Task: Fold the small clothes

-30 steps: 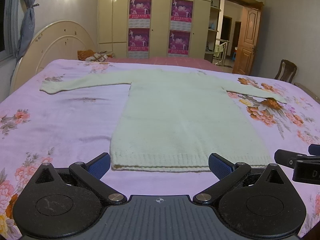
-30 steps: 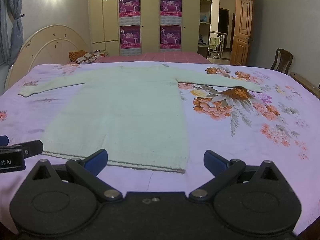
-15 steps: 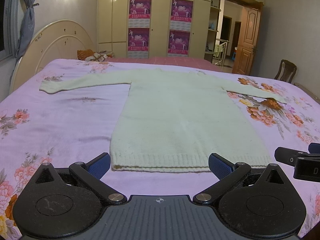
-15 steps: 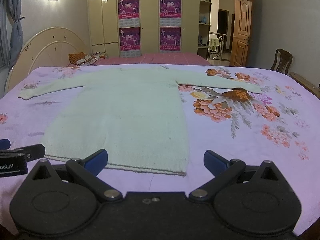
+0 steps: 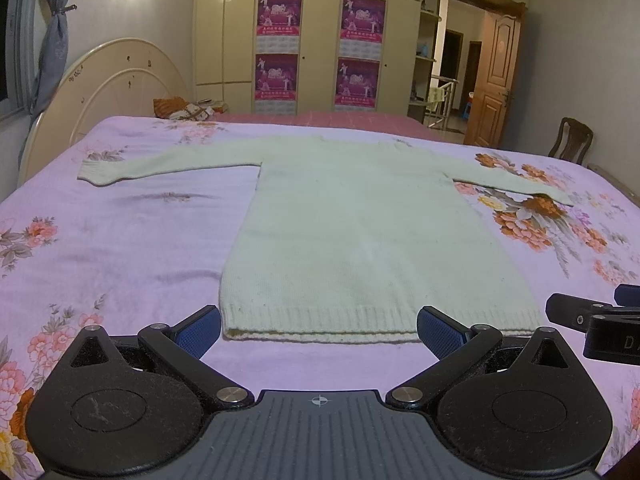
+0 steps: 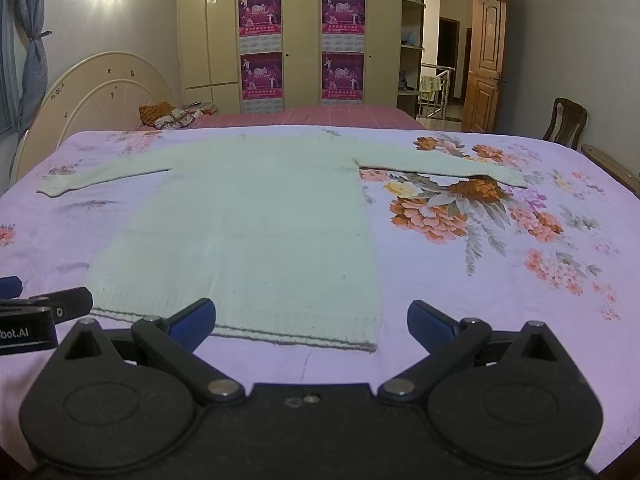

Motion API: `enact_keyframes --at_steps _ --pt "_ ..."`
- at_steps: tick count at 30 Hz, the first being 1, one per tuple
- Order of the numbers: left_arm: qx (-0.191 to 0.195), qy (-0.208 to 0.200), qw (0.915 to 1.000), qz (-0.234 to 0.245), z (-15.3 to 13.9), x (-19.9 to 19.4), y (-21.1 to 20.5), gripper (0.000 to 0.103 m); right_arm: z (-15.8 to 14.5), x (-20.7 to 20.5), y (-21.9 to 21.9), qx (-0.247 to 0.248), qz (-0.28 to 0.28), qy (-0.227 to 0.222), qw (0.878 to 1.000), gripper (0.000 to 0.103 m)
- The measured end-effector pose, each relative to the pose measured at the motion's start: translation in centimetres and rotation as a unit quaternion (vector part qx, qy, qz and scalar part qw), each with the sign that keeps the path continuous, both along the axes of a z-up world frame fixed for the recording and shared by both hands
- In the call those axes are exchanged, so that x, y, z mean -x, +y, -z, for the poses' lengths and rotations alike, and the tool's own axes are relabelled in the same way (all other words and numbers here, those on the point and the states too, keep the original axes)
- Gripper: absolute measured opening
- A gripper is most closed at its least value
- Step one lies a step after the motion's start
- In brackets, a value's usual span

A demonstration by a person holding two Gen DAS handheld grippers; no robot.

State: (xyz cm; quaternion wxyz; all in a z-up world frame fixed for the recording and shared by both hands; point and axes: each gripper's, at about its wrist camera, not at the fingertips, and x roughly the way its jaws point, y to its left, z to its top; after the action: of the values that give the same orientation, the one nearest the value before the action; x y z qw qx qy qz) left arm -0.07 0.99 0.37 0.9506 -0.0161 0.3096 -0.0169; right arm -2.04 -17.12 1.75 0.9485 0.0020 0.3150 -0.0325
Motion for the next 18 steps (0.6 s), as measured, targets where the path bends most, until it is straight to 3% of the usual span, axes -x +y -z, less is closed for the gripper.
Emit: enact_keyframes --at_steps 18 --pt "0.0 0.0 1.0 -0.001 -0.05 0.02 -0.02 0.103 0.05 0.03 0.04 0.0 -0.002 -0.001 1.0 0.102"
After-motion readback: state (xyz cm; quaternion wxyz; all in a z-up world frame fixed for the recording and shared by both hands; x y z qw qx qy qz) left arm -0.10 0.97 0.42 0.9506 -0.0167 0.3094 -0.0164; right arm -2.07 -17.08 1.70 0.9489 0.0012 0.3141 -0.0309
